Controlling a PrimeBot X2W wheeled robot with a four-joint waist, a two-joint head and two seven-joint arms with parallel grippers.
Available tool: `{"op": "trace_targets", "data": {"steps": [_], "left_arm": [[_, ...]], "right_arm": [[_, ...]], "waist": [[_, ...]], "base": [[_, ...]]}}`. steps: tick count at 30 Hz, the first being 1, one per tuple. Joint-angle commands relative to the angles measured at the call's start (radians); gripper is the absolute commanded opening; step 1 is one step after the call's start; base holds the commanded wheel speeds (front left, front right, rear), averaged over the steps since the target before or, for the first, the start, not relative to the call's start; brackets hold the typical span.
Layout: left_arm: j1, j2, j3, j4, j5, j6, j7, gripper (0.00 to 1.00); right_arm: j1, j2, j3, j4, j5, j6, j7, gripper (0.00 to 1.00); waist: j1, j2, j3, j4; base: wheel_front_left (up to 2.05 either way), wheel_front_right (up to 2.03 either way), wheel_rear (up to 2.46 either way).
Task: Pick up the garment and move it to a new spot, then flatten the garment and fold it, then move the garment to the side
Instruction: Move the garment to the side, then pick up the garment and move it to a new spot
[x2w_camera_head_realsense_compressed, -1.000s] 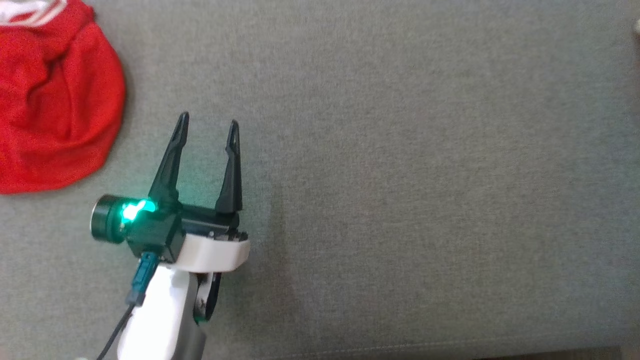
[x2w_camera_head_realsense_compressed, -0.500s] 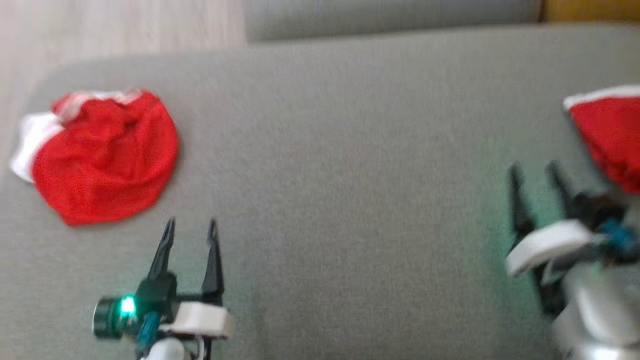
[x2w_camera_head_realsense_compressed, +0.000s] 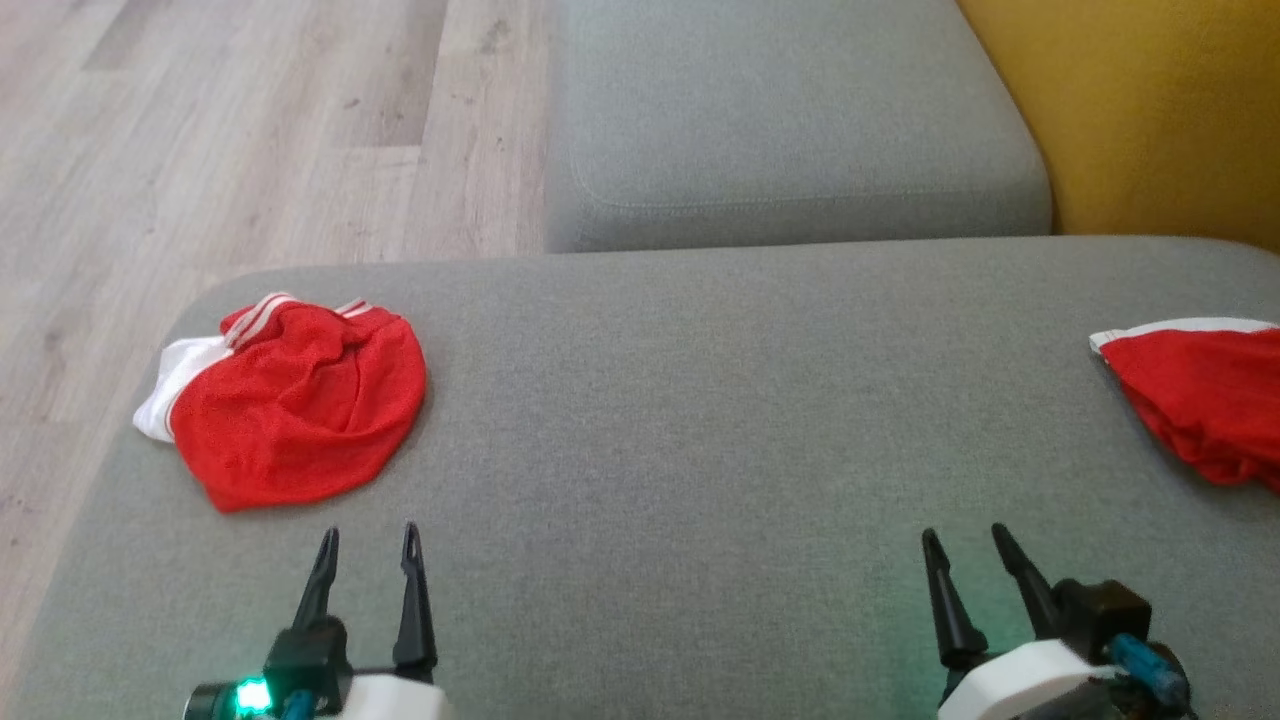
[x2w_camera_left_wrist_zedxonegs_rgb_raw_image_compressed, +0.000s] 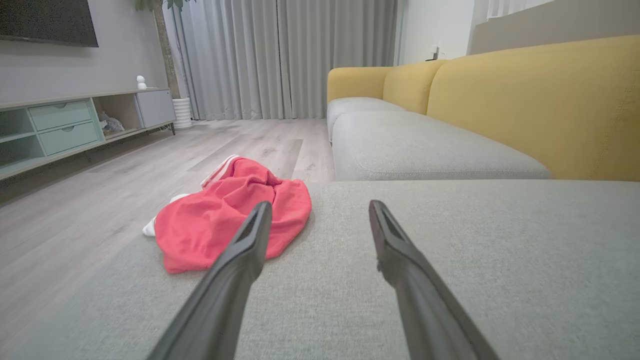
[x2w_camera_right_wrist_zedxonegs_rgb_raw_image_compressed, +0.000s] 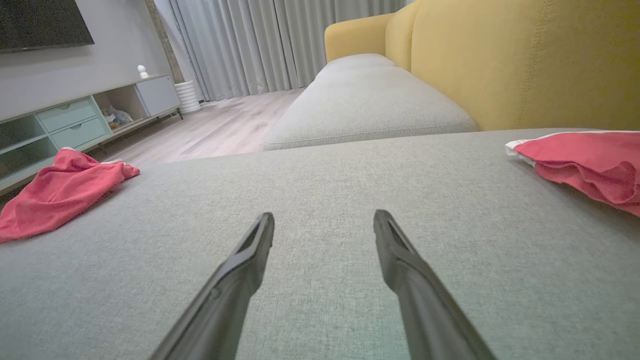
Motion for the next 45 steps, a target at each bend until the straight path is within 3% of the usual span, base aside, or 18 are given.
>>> {"op": "trace_targets", "data": {"steps": [1,18,23,31,34,41,45], "left_arm": [[-0.034,0.0,0.046,-0.026,0.013,0.007,-0.005,1.0],[-0.036,0.0,0.045,-0.007,0.03,-0.002,-0.005,1.0],[-0.05,0.0,0.042,-0.006,0.038,-0.002,-0.005,1.0],[-0.031,0.001,0.061,-0.02,0.039,-0.008,-0.005,1.0],[-0.022,0.003,0.077,-0.032,0.037,-0.005,-0.005,1.0],[-0.007,0.021,0.173,-0.111,0.031,0.025,-0.005,1.0],[-0.047,0.042,0.182,-0.144,0.051,0.009,-0.005,1.0]], "right_arm": [[-0.041,0.006,0.028,-0.042,-0.003,0.007,-0.013,1.0],[-0.002,0.013,0.012,-0.082,-0.016,0.007,-0.013,1.0],[0.006,0.013,0.007,-0.092,-0.011,0.007,-0.013,1.0],[-0.005,0.013,-0.007,-0.097,-0.008,0.007,-0.014,1.0],[-0.014,0.013,-0.017,-0.099,-0.012,0.007,-0.014,1.0],[-0.091,0.005,-0.014,-0.085,-0.041,0.007,-0.014,1.0],[-0.099,-0.016,-0.024,-0.083,-0.045,0.007,-0.014,1.0]], "waist": [[0.0003,-0.0001,-0.005,0.001],[0.0003,-0.0001,0.001,0.046],[0.0003,-0.0001,0.012,0.139],[0.0003,-0.0001,0.053,0.37],[0.0003,-0.0001,0.069,0.421],[0.0003,-0.0001,0.145,0.478],[0.0003,-0.0001,0.174,0.495]], "base": [[0.0,0.0,0.0],[0.0,0.0,0.0],[0.0,0.0,0.0],[0.0,0.0,0.0],[0.0,0.0,0.0],[0.0,0.0,0.0],[0.0,0.0,0.0]]}}
